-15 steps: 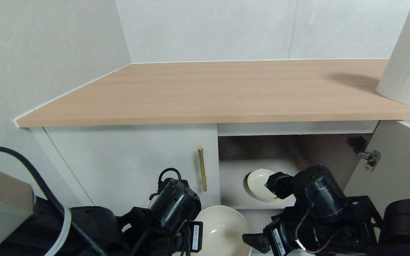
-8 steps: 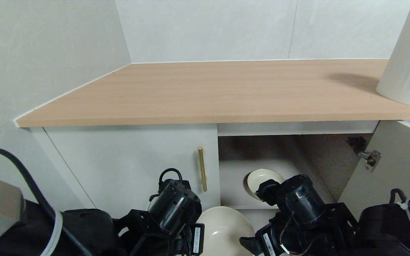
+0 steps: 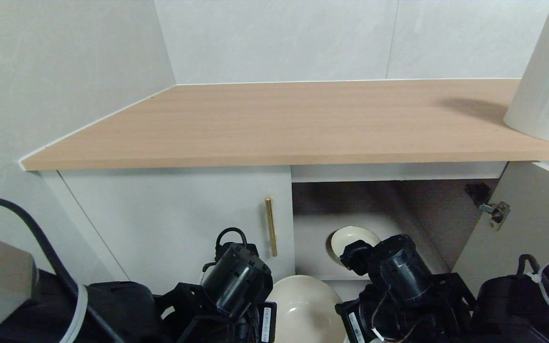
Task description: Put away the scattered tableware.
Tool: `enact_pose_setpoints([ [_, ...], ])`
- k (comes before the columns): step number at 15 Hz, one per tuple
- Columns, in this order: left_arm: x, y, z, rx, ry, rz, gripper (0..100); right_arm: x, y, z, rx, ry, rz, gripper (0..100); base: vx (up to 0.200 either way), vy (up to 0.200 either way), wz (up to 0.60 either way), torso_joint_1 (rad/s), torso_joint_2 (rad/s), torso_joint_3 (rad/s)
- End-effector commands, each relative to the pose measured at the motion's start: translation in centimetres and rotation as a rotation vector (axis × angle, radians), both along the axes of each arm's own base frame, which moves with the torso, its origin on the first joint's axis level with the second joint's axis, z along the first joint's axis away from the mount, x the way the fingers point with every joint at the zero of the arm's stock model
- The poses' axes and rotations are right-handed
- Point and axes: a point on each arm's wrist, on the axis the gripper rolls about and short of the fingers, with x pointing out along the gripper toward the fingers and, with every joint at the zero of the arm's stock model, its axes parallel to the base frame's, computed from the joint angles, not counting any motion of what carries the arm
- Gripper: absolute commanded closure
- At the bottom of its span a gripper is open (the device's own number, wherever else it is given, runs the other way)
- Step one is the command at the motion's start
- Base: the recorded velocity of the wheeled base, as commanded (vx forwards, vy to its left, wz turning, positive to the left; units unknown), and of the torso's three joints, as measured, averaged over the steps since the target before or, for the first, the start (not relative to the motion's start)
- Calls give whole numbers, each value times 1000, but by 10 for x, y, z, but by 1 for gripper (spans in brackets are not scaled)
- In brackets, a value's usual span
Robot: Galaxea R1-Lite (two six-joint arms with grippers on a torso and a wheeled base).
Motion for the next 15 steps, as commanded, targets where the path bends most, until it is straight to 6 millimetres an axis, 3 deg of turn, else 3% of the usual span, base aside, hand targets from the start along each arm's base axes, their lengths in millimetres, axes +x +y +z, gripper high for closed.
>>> enact_pose_setpoints([
  [1, 0, 0, 0, 3, 0, 1, 100, 0, 0, -1, -4, 2, 1, 100, 0, 0, 0, 0, 0, 0],
  [9, 0, 1, 0, 5, 0, 2, 100, 0, 0, -1, -3, 0, 0, 100, 0, 0, 0, 0, 0, 0],
  [10, -1, 1, 0, 5, 0, 0, 0, 0, 0, -1, -3, 0, 0, 100, 0, 0, 0, 0, 0, 0],
  [15, -1, 1, 1, 0, -2, 1, 0, 1, 0, -1, -4, 1, -2, 100, 0, 0, 0, 0, 0, 0],
])
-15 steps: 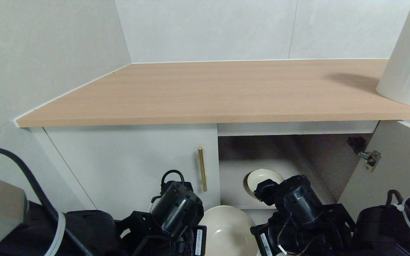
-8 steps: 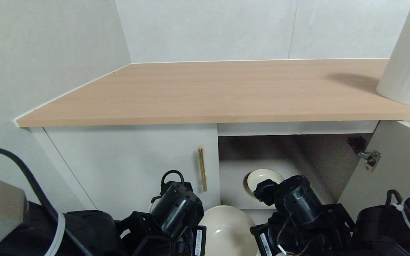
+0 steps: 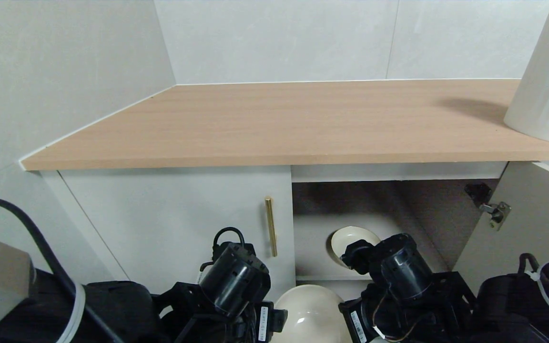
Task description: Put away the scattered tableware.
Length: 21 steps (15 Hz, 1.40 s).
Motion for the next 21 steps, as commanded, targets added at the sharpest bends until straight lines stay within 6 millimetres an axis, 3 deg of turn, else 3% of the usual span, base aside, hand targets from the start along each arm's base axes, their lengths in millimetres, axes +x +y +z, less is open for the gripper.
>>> enact_pose_setpoints([
  [1, 0, 0, 0, -5, -1, -1, 0, 0, 0, -1, 1, 2, 0, 100, 0, 0, 0, 0, 0, 0],
  [5, 0, 0, 1, -4, -2, 0, 0, 8, -6, -7, -44, -13, -59, 100, 0, 0, 0, 0, 0, 0],
  [10, -1, 0, 3, -10, -9, 1, 0, 40, -32, -22, -96, -2, -230, 100, 0, 0, 0, 0, 0, 0],
  [13, -2, 2, 9, -21, -22, 2, 0, 64, -33, -25, -8, 34, -368, 100, 0, 0, 0, 0, 0, 0],
  [18, -2, 2, 9, -22, -21, 1, 0, 91, -38, -10, 165, 41, -543, 100, 0, 0, 0, 0, 0, 0],
  [21, -2, 2, 8, -21, -20, 1, 0, 111, -41, -19, 175, 19, -672, 100, 0, 0, 0, 0, 0, 0],
])
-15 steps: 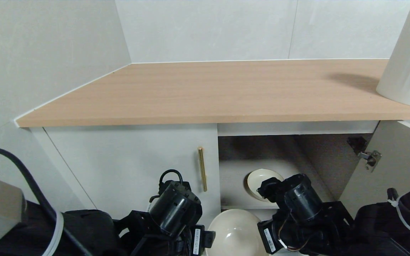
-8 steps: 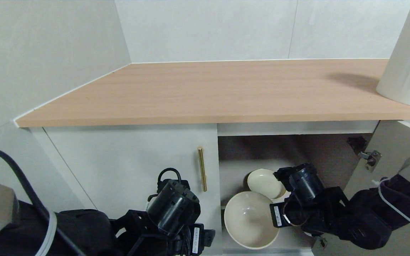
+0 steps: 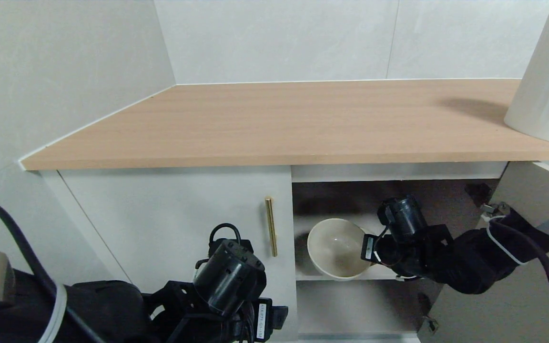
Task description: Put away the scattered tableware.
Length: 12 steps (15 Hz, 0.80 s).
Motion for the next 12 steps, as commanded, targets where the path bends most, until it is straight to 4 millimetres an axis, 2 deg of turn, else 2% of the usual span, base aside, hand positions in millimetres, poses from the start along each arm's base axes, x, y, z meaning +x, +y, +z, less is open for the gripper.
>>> enact_pose_setpoints([
  [1, 0, 0, 0, -1, -1, 0, 0, 11, 1, -11, 0, 9, -56, 100, 0, 0, 0, 0, 0, 0],
  [8, 0, 0, -1, 3, 2, 1, 0, 30, -6, -10, -3, -44, -188, 100, 0, 0, 0, 0, 0, 0],
  [12, 0, 0, -1, 2, 2, 0, 0, 33, -9, -10, -30, -57, -228, 100, 0, 0, 0, 0, 0, 0],
])
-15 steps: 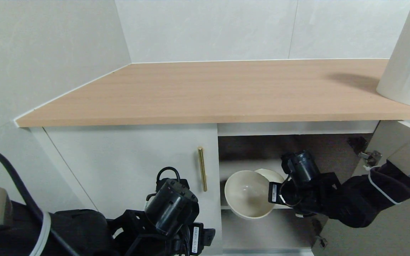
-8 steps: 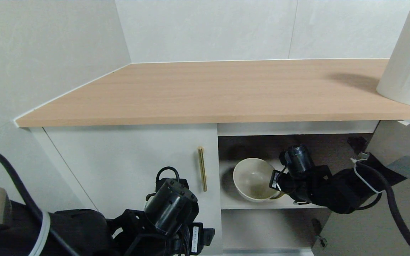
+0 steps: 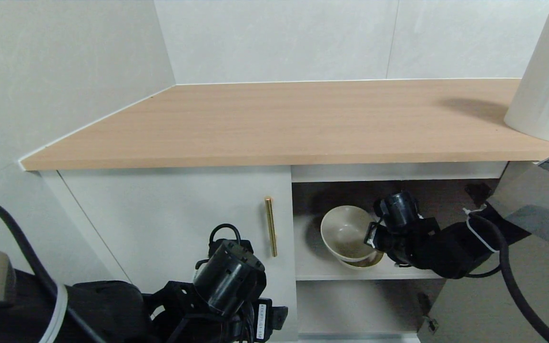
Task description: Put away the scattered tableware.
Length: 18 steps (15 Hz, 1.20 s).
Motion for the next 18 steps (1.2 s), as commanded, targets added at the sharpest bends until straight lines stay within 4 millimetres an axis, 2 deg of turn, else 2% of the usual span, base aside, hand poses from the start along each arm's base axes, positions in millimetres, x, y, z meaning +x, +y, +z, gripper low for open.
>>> enact_pose_setpoints([
  [1, 0, 0, 0, 1, 1, 1, 0, 1, -3, -2, -17, 3, -19, 100, 0, 0, 0, 0, 0, 0],
  [9, 0, 0, 1, -2, -3, 2, 0, 7, -13, -15, -38, 30, -54, 100, 0, 0, 0, 0, 0, 0],
  [17, 0, 0, 1, -2, -3, 2, 0, 7, -13, -15, -40, 29, -52, 100, 0, 0, 0, 0, 0, 0],
  [18, 0, 0, 1, -2, -3, 2, 0, 7, -13, -15, -40, 29, -52, 0, 0, 0, 0, 0, 0, 0],
])
